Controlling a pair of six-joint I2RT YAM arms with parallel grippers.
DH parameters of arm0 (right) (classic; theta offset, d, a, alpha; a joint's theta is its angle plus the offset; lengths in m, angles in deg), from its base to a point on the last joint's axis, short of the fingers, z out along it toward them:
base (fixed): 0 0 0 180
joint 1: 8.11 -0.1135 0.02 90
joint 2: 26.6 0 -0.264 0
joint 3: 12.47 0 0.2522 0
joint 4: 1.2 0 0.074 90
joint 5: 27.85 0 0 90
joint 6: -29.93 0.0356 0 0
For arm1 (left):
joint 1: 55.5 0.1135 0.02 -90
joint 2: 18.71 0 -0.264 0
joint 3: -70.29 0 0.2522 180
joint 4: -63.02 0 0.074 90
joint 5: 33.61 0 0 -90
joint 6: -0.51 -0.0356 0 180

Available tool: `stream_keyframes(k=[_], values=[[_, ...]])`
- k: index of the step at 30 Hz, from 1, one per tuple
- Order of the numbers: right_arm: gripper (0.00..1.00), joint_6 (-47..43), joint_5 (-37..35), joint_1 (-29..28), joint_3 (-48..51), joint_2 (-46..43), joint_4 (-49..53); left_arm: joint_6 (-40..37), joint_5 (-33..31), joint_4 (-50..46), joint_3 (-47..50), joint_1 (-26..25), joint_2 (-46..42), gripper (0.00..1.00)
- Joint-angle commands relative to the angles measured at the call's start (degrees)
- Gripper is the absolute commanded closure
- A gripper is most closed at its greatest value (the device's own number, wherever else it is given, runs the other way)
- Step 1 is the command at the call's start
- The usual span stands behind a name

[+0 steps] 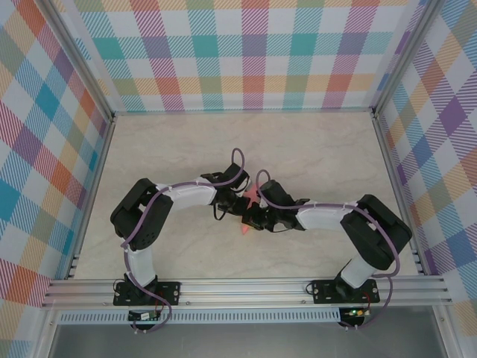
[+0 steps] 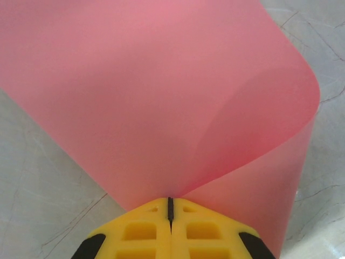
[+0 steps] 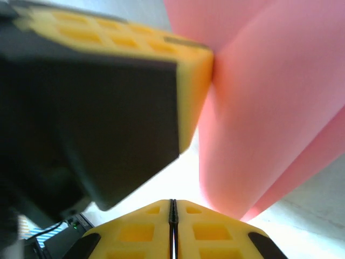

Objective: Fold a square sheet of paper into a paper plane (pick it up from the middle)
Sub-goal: Third fold the triangle at the center of the table.

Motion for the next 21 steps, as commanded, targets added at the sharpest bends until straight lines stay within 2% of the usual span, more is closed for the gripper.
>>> stream_keyframes(k=[1,12,21], values=[[0.9,-1.8,1.25,1.79,0.65,-0.37,-0.21,-0.34,0.28,-1.84,0.13,0.45,2.75,0.99],[0.9,-3.18,5.15,4.66,-0.5,3.76,-3.98,-0.45,0.47,-2.32,-0.22,0.48,2.98,0.99],[0.9,-4.25,2.71,4.74,0.68,6.42,-2.58,-0.69,-0.13,-2.73,-0.31,0.53,2.88,0.99]])
